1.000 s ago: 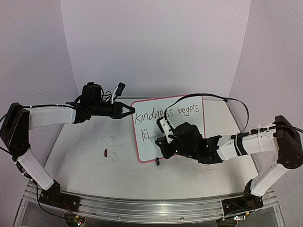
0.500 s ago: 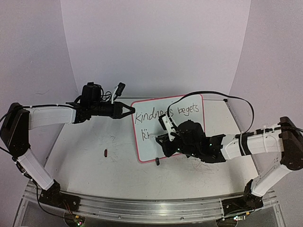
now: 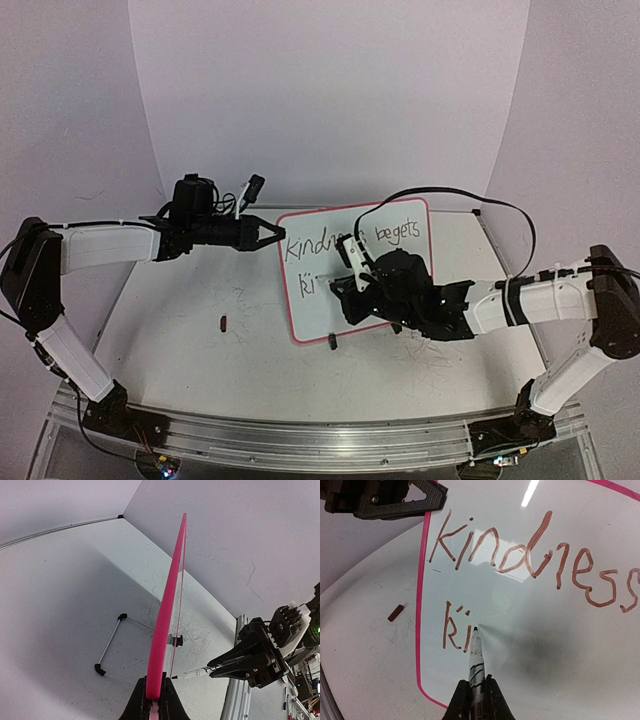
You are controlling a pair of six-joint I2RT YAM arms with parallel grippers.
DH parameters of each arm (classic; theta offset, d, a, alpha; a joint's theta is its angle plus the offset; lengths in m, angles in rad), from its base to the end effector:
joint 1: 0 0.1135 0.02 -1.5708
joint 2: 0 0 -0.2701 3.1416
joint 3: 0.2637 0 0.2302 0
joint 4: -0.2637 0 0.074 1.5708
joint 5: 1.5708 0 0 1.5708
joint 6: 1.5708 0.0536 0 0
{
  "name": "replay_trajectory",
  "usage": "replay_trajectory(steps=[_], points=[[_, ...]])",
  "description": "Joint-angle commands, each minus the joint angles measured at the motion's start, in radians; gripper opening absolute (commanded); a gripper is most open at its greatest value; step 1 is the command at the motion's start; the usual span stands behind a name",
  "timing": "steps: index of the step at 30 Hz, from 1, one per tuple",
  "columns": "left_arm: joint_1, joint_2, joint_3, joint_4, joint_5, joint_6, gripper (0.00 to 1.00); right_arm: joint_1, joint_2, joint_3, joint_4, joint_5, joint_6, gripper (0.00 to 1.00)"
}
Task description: Write a sentence on the whiteboard
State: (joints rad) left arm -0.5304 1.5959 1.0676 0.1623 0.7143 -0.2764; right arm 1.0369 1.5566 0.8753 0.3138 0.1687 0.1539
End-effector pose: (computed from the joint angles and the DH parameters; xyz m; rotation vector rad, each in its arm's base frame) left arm 0.2892 -0.2103 0.2823 0.7532 1.8957 -1.2115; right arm 0.1833 0.2924 0.2446 -0.7427 1.8407 0.6243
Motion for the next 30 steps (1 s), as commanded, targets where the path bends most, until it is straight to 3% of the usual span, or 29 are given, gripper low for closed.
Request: replay_trajectory(steps=[1, 30], points=[[-0.016, -0.011, 0.032, -0.018, -0.021, 0.059, 0.00, -0.007, 0.026, 0.043, 0.031, 0.029, -0.009, 0.00], [-0.017, -0.011, 0.034, -0.018, -0.015, 0.056, 0.00, -0.005, -0.001, -0.042, -0.013, -0.017, 0.047, 0.00]])
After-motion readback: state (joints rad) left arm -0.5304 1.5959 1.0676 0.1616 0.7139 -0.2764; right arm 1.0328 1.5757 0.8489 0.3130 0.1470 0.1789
